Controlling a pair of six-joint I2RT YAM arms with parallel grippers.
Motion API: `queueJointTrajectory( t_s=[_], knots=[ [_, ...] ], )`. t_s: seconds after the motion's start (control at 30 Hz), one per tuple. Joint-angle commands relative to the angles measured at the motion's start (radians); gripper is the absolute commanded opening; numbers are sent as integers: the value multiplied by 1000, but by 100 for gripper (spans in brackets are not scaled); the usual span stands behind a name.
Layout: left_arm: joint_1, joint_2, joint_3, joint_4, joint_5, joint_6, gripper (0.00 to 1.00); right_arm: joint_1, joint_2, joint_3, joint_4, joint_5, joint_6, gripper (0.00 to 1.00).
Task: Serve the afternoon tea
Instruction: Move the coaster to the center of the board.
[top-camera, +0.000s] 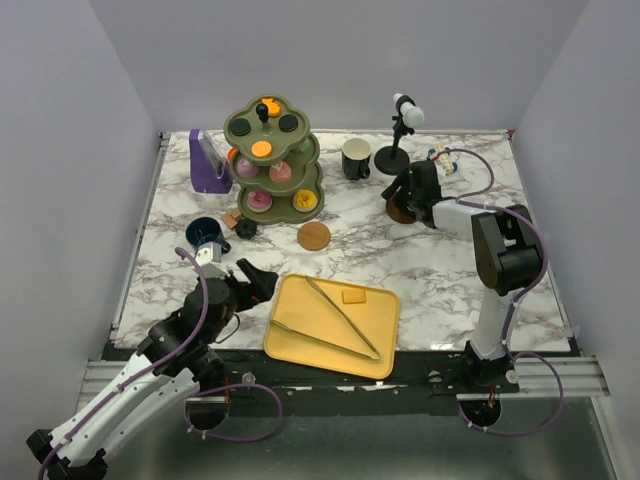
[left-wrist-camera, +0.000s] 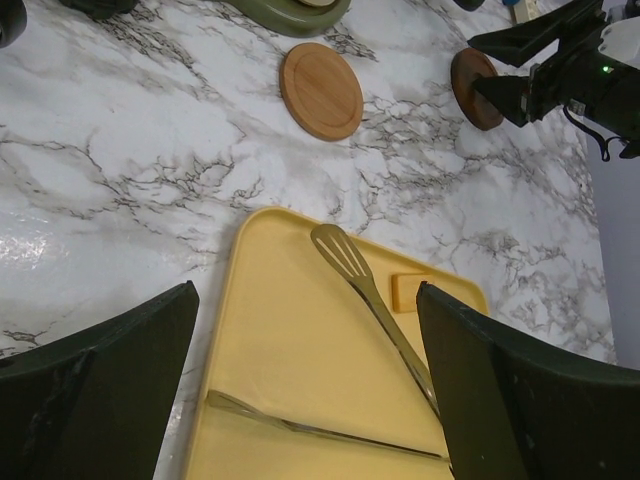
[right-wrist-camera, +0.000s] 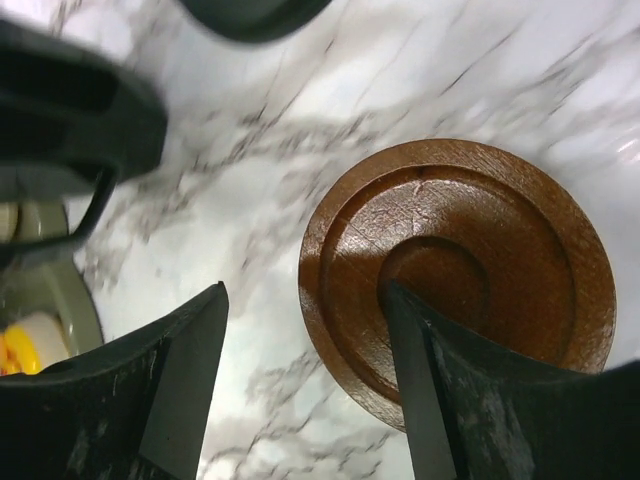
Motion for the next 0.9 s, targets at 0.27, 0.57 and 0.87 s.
queueJointTrajectory(
  t_s=[0.27, 0.57, 0.87],
  knots=[
    [4, -79, -5, -62, -9, -28, 99, 229, 25, 22, -150, -35, 0, 66],
    [4, -157, -4, -126, -70, -44, 99, 294, 49, 52, -150, -48, -4, 66],
    [4, -158, 37, -176, -134, -32, 98, 293, -128, 72, -218, 59, -69, 74]
  ],
)
